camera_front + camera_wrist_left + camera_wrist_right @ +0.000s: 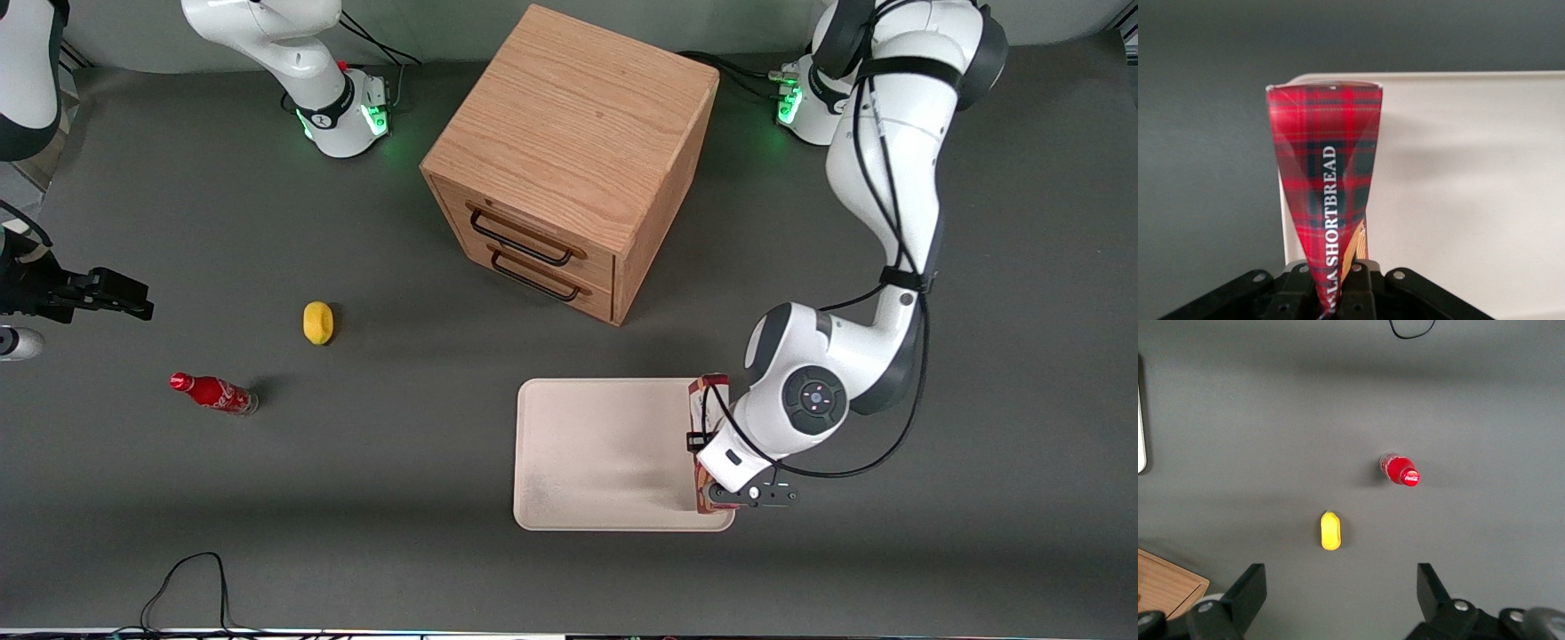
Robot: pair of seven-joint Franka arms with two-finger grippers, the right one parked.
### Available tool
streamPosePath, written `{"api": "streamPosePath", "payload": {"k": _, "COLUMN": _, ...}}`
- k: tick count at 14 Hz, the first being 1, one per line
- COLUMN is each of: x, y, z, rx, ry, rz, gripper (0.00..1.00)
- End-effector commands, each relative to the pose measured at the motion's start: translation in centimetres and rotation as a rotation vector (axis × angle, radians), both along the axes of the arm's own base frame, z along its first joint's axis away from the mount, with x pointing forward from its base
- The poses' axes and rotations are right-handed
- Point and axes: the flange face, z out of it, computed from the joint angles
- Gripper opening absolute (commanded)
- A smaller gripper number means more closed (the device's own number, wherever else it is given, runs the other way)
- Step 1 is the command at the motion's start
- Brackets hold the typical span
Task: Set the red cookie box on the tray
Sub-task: 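Carry the box over the white tray and lower it, then open the left gripper and raise it away from the box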
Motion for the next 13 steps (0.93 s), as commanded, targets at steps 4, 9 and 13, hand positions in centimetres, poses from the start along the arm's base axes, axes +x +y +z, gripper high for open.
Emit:
{"api": "streamPosePath", "payload": {"k": 4, "x": -0.3, "y": -0.5, "z": 0.5, "rx": 0.068, "ry": -0.043, "rz": 0.003, "gripper": 1.0}}
{"api": "streamPosePath", "payload": {"k": 9, "x": -1.0, "y": 3.6, "z": 9.6, "rx": 0.068, "ry": -0.065, "rz": 0.039, "gripper": 1.0}}
{"api": "streamPosePath", "payload": {"k": 13, "x": -3.9, "y": 11.0, "z": 19.0, "rx": 0.103, "ry": 0.003, "rz": 0.118, "gripper": 1.0}}
